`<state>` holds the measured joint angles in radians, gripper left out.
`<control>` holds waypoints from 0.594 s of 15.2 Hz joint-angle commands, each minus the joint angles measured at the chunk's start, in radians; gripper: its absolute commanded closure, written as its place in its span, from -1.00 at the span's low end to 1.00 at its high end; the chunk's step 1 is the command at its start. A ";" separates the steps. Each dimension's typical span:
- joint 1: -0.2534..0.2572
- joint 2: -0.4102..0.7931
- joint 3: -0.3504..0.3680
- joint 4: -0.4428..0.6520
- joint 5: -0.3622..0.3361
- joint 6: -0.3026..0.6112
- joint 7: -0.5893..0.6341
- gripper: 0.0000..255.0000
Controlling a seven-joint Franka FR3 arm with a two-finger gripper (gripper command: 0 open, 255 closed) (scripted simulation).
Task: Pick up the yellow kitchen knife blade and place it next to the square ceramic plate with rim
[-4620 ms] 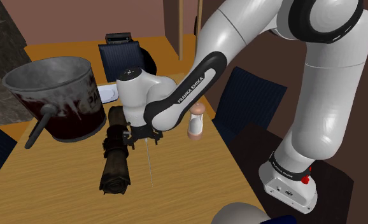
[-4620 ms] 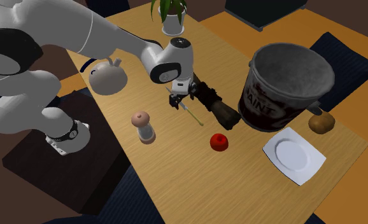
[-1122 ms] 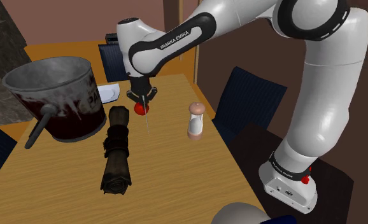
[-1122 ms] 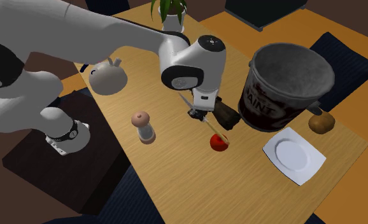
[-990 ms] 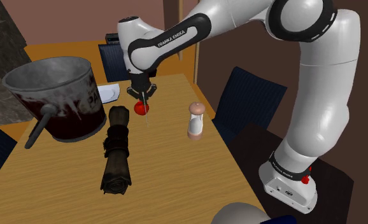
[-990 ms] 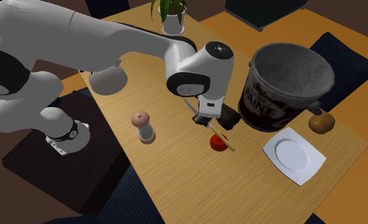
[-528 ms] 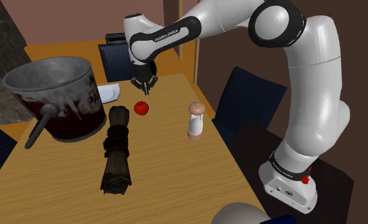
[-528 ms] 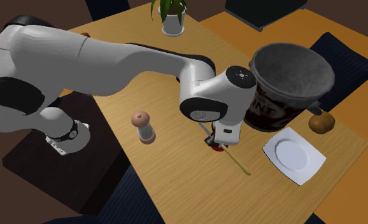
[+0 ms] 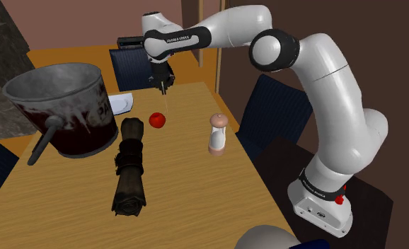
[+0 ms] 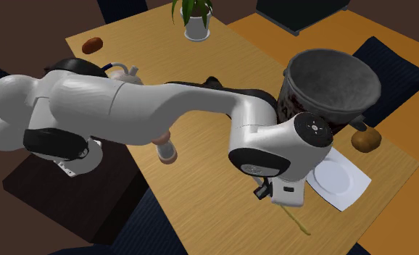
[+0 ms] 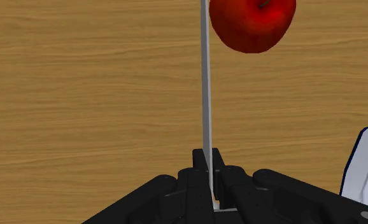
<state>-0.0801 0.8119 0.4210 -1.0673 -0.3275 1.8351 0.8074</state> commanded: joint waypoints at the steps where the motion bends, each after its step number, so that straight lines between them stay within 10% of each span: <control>1: 0.027 0.114 -0.020 0.207 -0.011 -0.085 -0.047 1.00; 2: 0.085 0.277 -0.046 0.515 -0.019 -0.212 -0.103 1.00; 9: 0.045 0.229 -0.040 0.324 -0.020 -0.079 -0.077 1.00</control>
<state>-0.0323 1.0408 0.3806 -0.7278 -0.3462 1.7406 0.7282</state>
